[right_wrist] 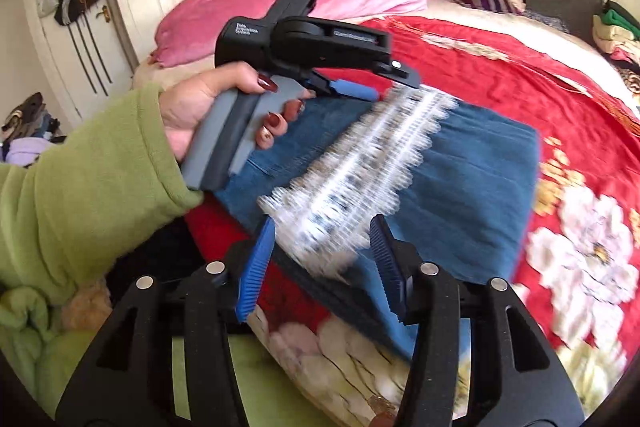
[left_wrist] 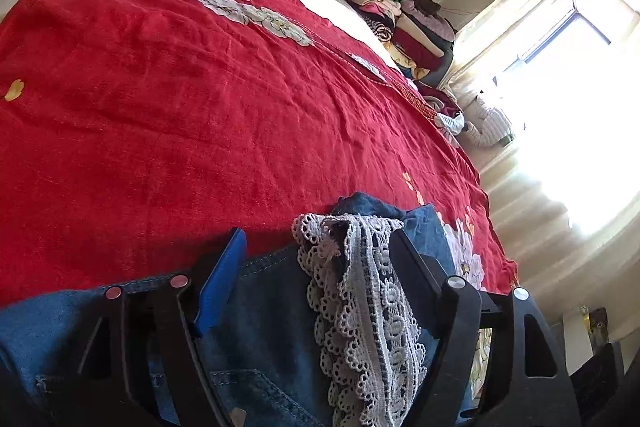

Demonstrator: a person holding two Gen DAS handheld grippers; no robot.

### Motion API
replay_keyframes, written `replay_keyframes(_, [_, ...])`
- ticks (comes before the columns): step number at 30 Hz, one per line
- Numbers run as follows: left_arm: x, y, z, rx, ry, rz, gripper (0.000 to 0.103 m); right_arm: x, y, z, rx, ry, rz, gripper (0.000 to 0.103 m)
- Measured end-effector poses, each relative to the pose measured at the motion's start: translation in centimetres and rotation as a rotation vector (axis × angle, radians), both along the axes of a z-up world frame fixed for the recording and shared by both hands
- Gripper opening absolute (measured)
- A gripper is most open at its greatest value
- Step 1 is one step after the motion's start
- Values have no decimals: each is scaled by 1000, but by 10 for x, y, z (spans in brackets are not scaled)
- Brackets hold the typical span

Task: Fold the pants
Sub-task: 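Lift the lace hems and fold the legs over toward the waistband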

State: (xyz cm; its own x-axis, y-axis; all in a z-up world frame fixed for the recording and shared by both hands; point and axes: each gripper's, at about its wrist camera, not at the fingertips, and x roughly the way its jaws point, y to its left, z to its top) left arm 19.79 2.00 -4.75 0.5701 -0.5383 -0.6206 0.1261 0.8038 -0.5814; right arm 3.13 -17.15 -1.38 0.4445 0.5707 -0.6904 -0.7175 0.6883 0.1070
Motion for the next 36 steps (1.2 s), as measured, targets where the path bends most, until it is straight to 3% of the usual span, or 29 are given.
replay_keyframes(4, [12,-9,-4,7,20,-19,69,-1,-13,-6,-19,7,-12,43])
replay_keyframes(5, [13,-11,-5,12,22,-15,62,-3,-15,-8,-24,2,-10,43])
replay_keyframes(6, [13,-14,-4,4,19,-18,32,-4,-14,-9,-31,-3,-10,45])
replay_keyframes(7, [13,-15,-4,-5,18,-20,21,-4,-13,-12,-46,-5,-7,47])
replay_keyframes(9, [7,-16,2,23,-7,-18,15,0,-9,-15,-63,-3,-4,47])
replay_keyframes(12, [-1,-6,19,-13,-60,2,15,0,-7,-19,-55,18,4,48])
replay_keyframes(15, [2,-5,20,88,-56,19,15,1,-6,-23,-61,27,4,49])
replay_keyframes(17, [9,-6,7,83,-22,21,17,1,-5,-23,-61,34,4,51])
replay_keyframes(19, [9,-2,0,74,-12,28,46,-1,-5,-21,-55,33,2,53])
replay_keyframes(21, [2,-1,6,65,-36,34,53,-1,-8,-18,-49,24,-3,55])
replay_keyframes(26, [-33,8,30,124,-92,52,56,8,-27,-6,-11,5,-70,68])
replay_keyframes(36, [-138,10,34,161,-82,28,56,22,-57,-3,18,-5,-197,69])
